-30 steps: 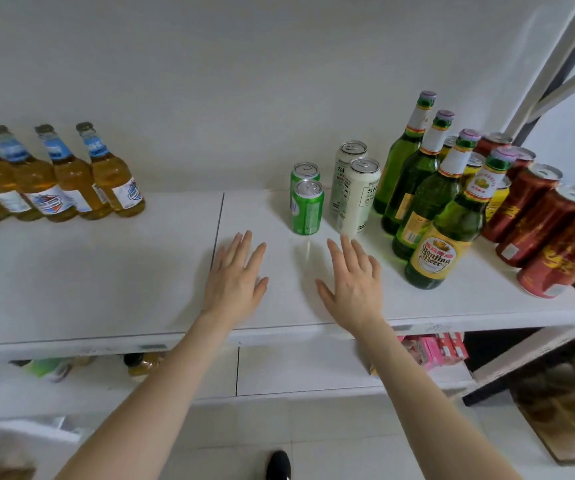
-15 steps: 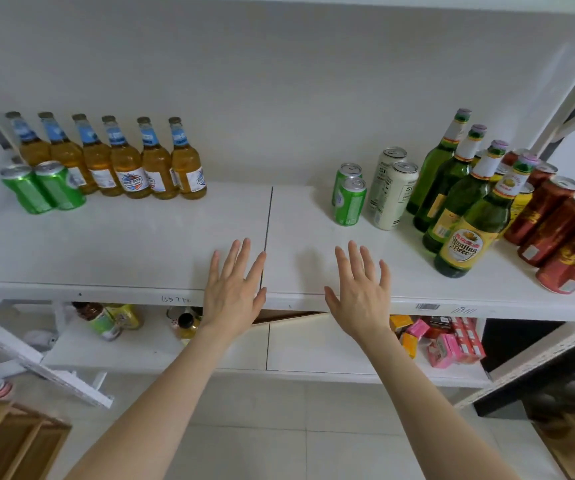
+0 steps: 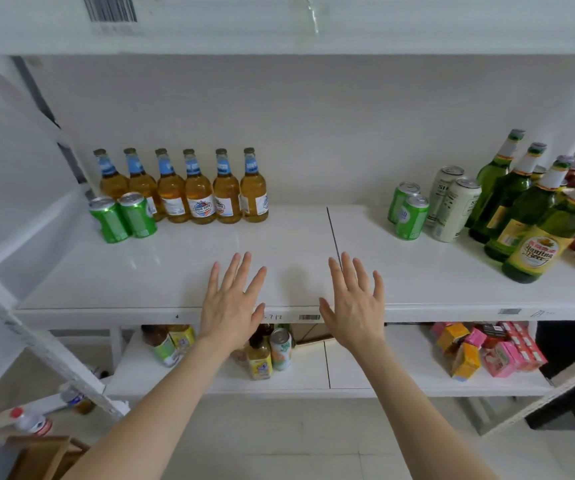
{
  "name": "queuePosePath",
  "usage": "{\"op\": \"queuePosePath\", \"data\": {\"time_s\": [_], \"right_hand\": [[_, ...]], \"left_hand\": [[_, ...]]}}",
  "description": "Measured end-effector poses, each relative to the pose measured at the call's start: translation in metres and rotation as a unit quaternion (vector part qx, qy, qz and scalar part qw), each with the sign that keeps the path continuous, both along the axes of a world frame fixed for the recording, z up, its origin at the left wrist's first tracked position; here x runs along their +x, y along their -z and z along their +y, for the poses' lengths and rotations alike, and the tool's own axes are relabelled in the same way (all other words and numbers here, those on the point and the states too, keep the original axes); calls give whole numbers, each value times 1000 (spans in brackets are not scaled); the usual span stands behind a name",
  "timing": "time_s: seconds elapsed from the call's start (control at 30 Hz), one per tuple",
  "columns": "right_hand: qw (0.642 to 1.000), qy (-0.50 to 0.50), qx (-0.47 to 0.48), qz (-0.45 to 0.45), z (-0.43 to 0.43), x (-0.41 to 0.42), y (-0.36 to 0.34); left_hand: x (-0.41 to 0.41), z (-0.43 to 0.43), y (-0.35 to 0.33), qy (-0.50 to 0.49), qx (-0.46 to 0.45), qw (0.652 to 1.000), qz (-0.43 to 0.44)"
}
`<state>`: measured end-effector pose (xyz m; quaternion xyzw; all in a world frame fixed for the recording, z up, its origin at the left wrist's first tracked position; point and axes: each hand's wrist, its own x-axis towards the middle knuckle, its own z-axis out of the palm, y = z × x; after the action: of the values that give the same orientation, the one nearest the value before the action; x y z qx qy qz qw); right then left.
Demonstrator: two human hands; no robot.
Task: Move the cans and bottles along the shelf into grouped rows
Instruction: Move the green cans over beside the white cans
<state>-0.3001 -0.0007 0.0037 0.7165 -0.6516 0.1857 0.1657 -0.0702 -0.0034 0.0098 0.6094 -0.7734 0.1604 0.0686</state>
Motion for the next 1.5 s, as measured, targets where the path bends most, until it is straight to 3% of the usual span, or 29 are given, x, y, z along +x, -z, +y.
{"op": "queuePosePath", "data": {"time_s": [0.97, 1.5], "right_hand": [[997, -18, 63, -34, -71, 333, -9], [994, -64, 32, -88, -187, 422, 5]], "left_hand": [[329, -64, -4, -50, -32, 998, -7], [416, -169, 21, -80, -111, 988, 69]]}}
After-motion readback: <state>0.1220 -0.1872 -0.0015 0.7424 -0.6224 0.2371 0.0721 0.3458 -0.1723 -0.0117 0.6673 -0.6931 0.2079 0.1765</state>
